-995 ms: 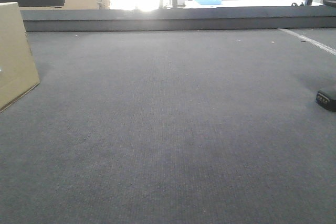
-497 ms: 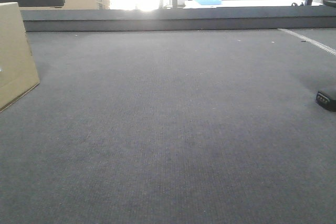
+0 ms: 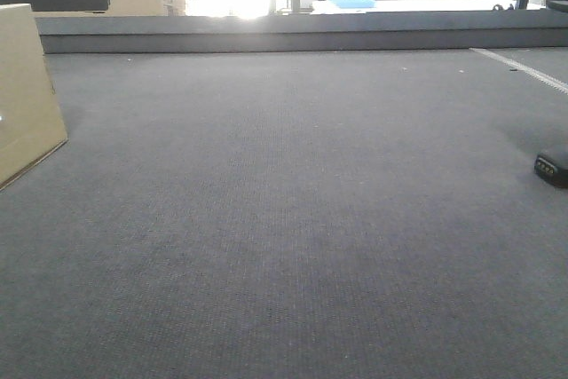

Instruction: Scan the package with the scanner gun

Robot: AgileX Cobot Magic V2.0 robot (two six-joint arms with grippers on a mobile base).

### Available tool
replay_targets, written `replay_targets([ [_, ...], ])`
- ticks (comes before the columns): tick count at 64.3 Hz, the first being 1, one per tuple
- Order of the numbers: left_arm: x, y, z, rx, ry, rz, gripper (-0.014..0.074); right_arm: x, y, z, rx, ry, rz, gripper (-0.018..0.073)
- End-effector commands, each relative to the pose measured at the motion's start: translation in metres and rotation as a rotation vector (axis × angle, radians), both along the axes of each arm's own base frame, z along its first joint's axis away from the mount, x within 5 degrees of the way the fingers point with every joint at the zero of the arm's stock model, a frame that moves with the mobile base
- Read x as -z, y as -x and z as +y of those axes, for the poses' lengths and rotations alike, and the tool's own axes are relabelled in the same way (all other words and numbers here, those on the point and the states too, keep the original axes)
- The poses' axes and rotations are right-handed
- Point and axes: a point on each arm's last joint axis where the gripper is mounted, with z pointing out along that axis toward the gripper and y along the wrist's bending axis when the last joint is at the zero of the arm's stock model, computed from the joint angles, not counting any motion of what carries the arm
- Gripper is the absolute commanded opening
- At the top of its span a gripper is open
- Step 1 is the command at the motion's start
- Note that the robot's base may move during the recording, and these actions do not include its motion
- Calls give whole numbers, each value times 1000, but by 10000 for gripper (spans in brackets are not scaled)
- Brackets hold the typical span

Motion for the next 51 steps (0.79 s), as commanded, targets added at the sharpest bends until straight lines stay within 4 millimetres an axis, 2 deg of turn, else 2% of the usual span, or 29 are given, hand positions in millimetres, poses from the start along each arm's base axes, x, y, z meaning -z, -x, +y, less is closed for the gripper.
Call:
replay_targets([
  [1,-6,1,0,-6,-14,-66,-111,-1,0,0,-1,9,-13,-169],
  [51,-5,1,0,-7,-31,-56,-111,-1,0,0,-1,9,-15,-169],
])
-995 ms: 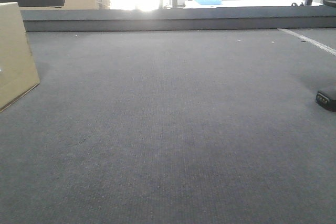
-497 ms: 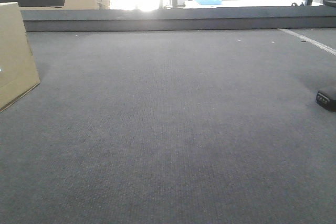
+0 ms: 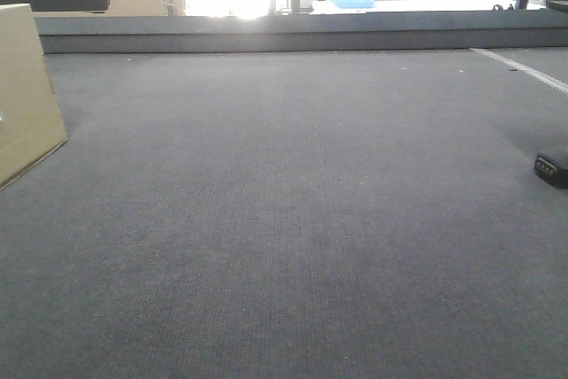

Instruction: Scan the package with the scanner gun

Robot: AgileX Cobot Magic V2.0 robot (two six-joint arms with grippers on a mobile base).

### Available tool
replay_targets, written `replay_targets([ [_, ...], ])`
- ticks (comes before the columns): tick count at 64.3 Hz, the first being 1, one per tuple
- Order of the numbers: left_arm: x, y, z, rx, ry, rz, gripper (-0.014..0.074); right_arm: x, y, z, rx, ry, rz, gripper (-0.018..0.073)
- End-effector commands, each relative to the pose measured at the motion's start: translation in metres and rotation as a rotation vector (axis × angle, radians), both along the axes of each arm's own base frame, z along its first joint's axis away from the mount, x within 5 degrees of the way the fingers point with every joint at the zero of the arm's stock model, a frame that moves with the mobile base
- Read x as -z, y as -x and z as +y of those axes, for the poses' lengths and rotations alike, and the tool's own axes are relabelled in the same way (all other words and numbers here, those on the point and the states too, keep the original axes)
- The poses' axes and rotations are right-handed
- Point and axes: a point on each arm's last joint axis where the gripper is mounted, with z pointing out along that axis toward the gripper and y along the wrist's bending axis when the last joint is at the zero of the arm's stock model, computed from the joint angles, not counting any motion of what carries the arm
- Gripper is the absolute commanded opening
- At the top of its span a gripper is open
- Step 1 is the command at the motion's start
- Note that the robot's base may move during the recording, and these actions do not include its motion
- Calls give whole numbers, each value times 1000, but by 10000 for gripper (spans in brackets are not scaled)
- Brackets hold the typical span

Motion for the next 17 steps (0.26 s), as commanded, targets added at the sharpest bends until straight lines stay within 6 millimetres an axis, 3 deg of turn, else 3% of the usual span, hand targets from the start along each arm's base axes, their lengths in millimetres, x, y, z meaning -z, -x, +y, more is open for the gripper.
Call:
replay_targets([
  [1,-3,1,0,-6,-9,-32,-111,-1,0,0,-1,9,-15,-169],
  [17,-3,1,0,-6,-9,-32,-111,-1,0,0,-1,9,-15,-169],
])
